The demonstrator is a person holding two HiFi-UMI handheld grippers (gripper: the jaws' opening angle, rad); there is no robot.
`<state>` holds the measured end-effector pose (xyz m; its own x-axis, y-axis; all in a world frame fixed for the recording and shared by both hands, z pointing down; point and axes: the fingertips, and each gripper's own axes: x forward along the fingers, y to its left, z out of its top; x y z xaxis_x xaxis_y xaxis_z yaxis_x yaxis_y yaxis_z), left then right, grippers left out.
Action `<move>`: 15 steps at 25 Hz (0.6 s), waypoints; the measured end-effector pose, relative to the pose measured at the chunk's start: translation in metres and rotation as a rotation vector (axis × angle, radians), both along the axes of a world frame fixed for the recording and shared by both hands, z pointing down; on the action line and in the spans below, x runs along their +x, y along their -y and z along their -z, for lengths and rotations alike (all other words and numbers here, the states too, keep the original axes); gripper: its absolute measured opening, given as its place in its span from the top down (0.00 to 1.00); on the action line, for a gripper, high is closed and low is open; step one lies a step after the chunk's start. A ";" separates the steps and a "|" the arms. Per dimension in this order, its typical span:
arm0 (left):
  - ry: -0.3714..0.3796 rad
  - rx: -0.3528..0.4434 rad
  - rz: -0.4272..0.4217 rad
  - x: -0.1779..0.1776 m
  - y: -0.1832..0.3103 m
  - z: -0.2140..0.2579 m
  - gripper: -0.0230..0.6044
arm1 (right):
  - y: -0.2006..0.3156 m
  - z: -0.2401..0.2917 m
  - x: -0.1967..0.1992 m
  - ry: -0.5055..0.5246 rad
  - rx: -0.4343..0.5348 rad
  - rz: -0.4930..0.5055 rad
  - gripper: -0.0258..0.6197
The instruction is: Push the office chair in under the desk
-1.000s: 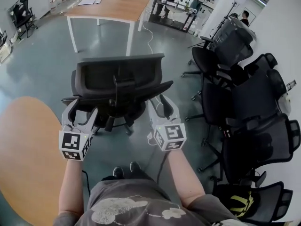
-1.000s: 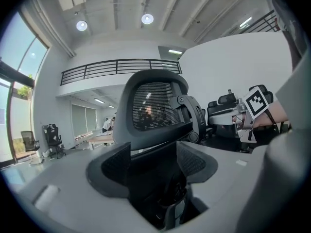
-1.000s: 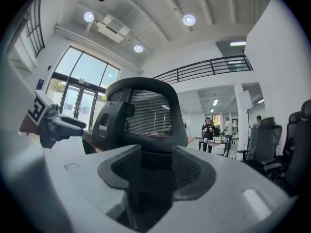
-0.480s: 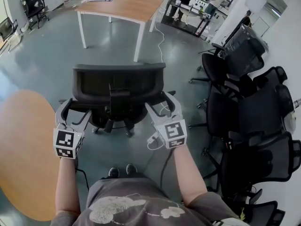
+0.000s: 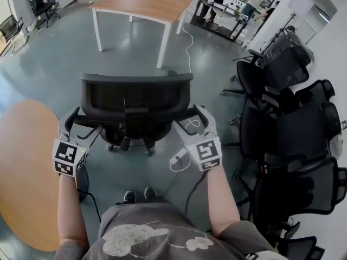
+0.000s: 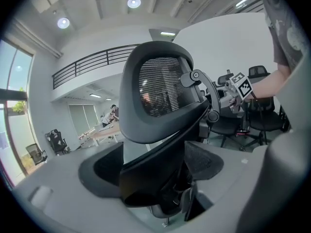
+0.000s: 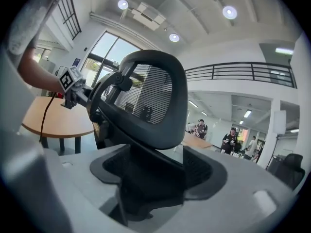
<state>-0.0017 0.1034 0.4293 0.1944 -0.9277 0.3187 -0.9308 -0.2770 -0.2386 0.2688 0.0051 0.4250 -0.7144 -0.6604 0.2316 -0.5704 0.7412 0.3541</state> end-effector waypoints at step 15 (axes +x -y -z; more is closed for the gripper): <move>0.010 0.023 -0.024 0.000 0.011 -0.001 0.29 | 0.005 -0.011 -0.009 -0.125 0.002 0.085 0.50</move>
<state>-0.0015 0.0925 0.4304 0.2131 -0.9299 0.2999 -0.9215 -0.2933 -0.2547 0.2602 0.0001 0.4358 -0.7334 -0.5995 0.3205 -0.4573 0.7839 0.4199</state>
